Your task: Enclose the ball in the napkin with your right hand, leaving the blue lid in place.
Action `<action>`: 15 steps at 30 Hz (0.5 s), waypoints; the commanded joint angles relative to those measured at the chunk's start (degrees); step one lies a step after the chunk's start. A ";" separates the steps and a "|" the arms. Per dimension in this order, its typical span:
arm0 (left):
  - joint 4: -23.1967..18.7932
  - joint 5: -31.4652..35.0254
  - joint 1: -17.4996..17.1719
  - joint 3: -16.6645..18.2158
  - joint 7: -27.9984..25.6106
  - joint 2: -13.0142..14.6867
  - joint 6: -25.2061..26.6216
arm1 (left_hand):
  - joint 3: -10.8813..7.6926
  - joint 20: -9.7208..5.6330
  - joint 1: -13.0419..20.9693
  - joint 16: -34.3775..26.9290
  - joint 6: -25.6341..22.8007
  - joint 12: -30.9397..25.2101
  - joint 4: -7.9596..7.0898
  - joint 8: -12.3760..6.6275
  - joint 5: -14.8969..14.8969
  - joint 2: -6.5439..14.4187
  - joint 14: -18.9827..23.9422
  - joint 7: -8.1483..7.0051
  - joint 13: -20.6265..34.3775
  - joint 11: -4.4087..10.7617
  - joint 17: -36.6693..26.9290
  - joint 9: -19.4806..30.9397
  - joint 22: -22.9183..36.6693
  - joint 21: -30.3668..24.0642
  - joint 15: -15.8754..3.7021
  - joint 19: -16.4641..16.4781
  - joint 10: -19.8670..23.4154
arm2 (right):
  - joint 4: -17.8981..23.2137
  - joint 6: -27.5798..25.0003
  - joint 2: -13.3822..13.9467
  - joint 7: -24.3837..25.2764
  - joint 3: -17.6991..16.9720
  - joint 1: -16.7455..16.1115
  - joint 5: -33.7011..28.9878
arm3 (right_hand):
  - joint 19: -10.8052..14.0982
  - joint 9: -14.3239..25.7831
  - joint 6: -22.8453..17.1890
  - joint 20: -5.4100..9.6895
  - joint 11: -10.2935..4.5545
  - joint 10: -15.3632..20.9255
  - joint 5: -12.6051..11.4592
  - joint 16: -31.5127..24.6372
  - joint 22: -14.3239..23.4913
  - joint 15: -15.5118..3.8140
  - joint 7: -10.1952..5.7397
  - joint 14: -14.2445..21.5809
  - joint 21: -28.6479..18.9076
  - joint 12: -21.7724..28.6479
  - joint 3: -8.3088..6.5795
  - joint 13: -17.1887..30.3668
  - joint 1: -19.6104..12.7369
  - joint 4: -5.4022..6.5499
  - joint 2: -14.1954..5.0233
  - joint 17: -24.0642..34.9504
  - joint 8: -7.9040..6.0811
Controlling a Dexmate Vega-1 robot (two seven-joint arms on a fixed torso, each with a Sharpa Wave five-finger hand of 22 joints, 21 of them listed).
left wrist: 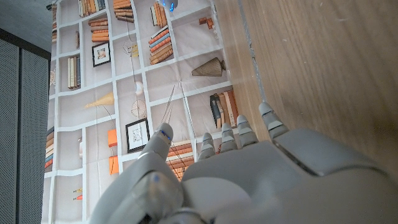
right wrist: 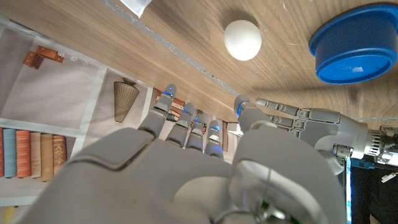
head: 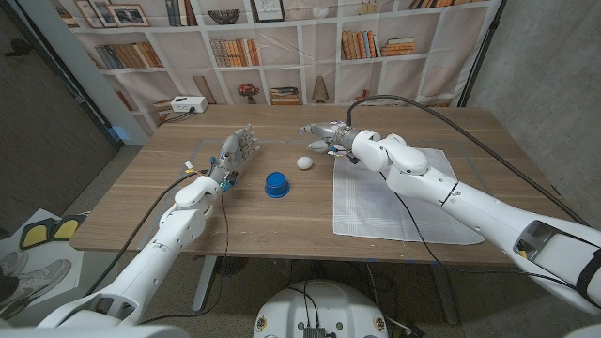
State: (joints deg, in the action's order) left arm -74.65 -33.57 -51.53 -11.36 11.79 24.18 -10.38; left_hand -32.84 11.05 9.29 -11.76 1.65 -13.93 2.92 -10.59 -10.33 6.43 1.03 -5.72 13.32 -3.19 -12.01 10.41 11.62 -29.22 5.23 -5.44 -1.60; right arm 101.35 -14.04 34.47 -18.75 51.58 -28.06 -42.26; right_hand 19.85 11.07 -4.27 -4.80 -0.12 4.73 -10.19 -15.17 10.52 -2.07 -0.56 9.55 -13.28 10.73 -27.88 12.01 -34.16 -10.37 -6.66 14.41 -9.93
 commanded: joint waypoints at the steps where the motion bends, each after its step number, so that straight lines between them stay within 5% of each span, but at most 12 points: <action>1: 0.07 0.20 0.27 -0.16 -0.56 -0.18 0.41 | -0.04 0.34 -0.46 -0.34 0.27 0.32 -0.24 -0.11 0.25 -0.19 0.02 -0.05 -0.08 -0.12 -0.16 -0.02 0.06 0.14 0.62 -0.05 -0.37 | -1.84 0.15 -1.16 -3.85 2.60 2.15 -4.89 | -0.52 0.04 2.15 -0.16 0.08 -1.92 -0.68 0.83 0.23 -1.20 0.34 -0.85 0.39 -0.14 0.77 0.17 -1.24 -0.19 2.20 -0.31 0.03; 15: 0.51 0.27 0.65 -0.38 -0.76 -0.48 0.63 | 0.01 0.39 -0.72 -0.31 0.69 0.37 -0.36 0.00 0.27 -0.24 -0.04 0.02 -0.11 -0.17 -0.11 -0.03 0.06 0.21 0.67 -0.02 -0.45 | -6.49 3.19 -3.52 -8.74 4.75 5.03 -5.95 | 0.36 0.01 2.17 0.43 -0.12 -1.90 -1.39 0.56 0.25 -1.80 -0.02 0.21 0.11 0.68 0.71 0.15 -3.50 0.31 2.17 -0.35 -0.79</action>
State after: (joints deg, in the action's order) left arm -74.37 -33.43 -51.16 -11.59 11.29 23.88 -9.99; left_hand -32.84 11.05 9.06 -11.76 1.96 -13.93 2.93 -10.59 -10.33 6.21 1.04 -5.41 13.03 -3.19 -11.98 10.41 11.62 -29.00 5.23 -5.44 -1.60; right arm 97.98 -12.72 32.54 -24.12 54.47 -25.20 -46.61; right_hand 19.58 10.92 -1.93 -4.68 -0.11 2.45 -11.31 -14.18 10.52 -2.16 -0.40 8.91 -12.85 11.04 -26.93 11.98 -36.71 -10.37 -4.19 13.83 -10.40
